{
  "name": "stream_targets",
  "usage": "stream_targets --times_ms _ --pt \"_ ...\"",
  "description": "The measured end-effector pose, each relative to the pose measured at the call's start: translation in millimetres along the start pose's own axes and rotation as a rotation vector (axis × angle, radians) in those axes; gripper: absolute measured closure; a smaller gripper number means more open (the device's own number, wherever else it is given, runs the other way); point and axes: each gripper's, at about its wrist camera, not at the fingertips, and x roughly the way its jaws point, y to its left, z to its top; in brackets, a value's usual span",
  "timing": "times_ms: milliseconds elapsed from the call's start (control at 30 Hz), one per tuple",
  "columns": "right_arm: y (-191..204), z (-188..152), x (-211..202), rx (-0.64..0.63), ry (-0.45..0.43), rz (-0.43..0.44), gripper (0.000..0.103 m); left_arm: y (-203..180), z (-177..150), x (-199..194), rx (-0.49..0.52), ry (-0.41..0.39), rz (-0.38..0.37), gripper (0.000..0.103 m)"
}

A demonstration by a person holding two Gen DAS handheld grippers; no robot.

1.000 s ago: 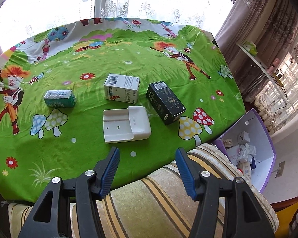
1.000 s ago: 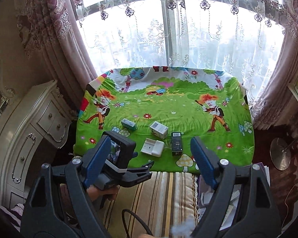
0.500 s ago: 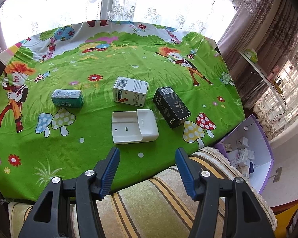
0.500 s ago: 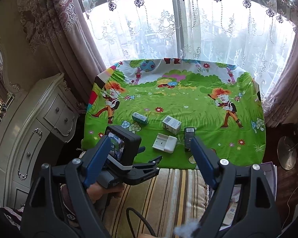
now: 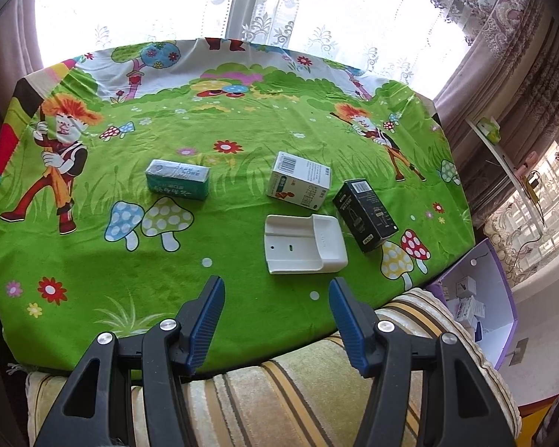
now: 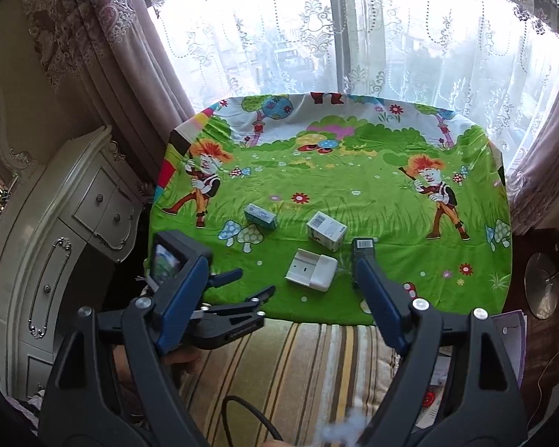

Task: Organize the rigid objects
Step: 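Move both open grippers back over the remaining items on the bed, then grasp the teal-and-white box with the left gripper while the right grasps the black box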

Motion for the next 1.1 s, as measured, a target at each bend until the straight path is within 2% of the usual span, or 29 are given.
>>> stream_targets --times_ms 133,267,433,633,833,933,1100 --pt "-25 0 19 0.002 0.018 -0.070 0.019 19 -2 -4 -0.021 -0.004 0.014 0.044" --pt "-48 -4 44 0.011 0.093 -0.105 0.018 39 -2 -5 -0.049 -0.002 0.034 0.044" --pt "-63 -13 68 0.011 0.132 -0.054 0.016 58 -1 -5 -0.077 0.006 0.040 0.044" --pt "-73 -29 114 -0.088 0.160 -0.218 0.016 71 8 -1 -0.072 0.010 0.076 0.032" --pt "-77 -47 159 -0.110 0.223 -0.136 0.016 73 20 14 -0.041 0.035 0.099 0.026" --pt "-76 -54 180 -0.112 0.244 -0.164 0.016 71 27 23 -0.023 0.036 0.103 0.021" --pt "-83 -55 204 -0.041 0.250 -0.124 0.016 67 44 44 0.023 0.039 0.101 0.019"
